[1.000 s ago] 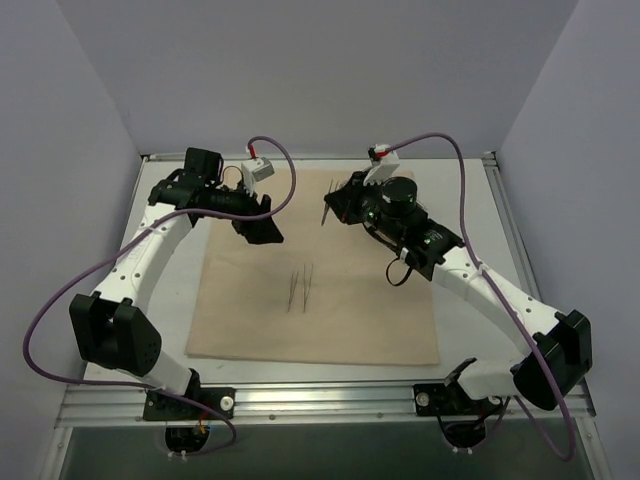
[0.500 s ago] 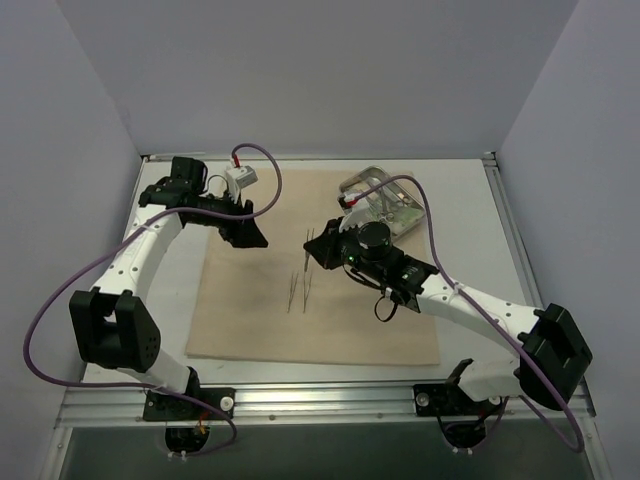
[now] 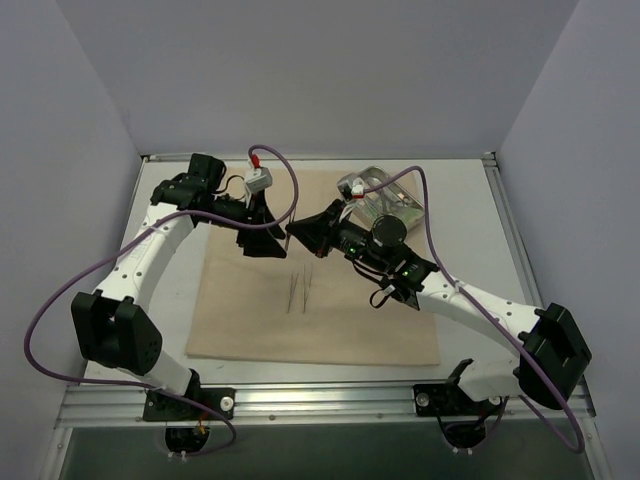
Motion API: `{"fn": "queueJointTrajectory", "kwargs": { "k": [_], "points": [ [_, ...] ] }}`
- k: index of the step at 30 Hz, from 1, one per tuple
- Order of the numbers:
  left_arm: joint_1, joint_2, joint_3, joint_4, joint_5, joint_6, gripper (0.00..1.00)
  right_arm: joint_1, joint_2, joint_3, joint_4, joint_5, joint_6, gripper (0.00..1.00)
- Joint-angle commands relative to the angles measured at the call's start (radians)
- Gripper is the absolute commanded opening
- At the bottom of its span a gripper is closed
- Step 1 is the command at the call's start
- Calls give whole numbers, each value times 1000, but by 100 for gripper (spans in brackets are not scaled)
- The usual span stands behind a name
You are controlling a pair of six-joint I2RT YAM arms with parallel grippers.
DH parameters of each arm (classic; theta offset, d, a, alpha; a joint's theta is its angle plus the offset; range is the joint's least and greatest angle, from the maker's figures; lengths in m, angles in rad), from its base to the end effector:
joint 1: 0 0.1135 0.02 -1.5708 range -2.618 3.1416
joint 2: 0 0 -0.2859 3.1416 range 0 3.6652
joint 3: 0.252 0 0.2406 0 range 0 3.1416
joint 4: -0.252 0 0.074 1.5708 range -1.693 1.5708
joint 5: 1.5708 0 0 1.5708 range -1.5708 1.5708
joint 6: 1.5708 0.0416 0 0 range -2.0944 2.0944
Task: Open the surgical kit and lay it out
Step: Place the medical item in the surgical kit.
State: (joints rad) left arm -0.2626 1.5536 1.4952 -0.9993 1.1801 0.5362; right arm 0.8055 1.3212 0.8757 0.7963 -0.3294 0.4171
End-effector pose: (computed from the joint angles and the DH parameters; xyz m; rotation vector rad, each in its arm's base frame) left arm 0.2752 -0.1138 0.3674 1.1854 1.8360 -1.3509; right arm 0.1925 0.2199 0.3832 -0.5566 1.2212 1.2499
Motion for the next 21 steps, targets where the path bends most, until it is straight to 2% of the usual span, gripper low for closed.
{"fn": "queueJointTrajectory", "kwargs": {
  "k": [1, 2, 4, 9, 10, 13, 21],
  "points": [
    [-20, -32, 46, 1, 52, 12, 79, -8, 1, 46, 127, -43, -5, 0],
    [-21, -32, 48, 8, 52, 4, 77, -8, 3, 46, 132, -45, -3, 0],
    [-23, -32, 50, 31, 53, -30, 66, -9, 6, 46, 145, -56, 3, 0],
    [-23, -29, 57, 36, 76, -51, 52, -15, 19, 43, 165, -68, 17, 0],
    [-23, -29, 59, 36, 79, -51, 44, -22, 22, 43, 172, -75, 18, 0],
    [-23, -27, 63, 27, 85, -50, 34, -26, 24, 39, 176, -77, 28, 0],
    [-23, -21, 77, -1, 127, -38, 25, -61, 36, 3, 221, -92, 72, 0]
  ]
}}
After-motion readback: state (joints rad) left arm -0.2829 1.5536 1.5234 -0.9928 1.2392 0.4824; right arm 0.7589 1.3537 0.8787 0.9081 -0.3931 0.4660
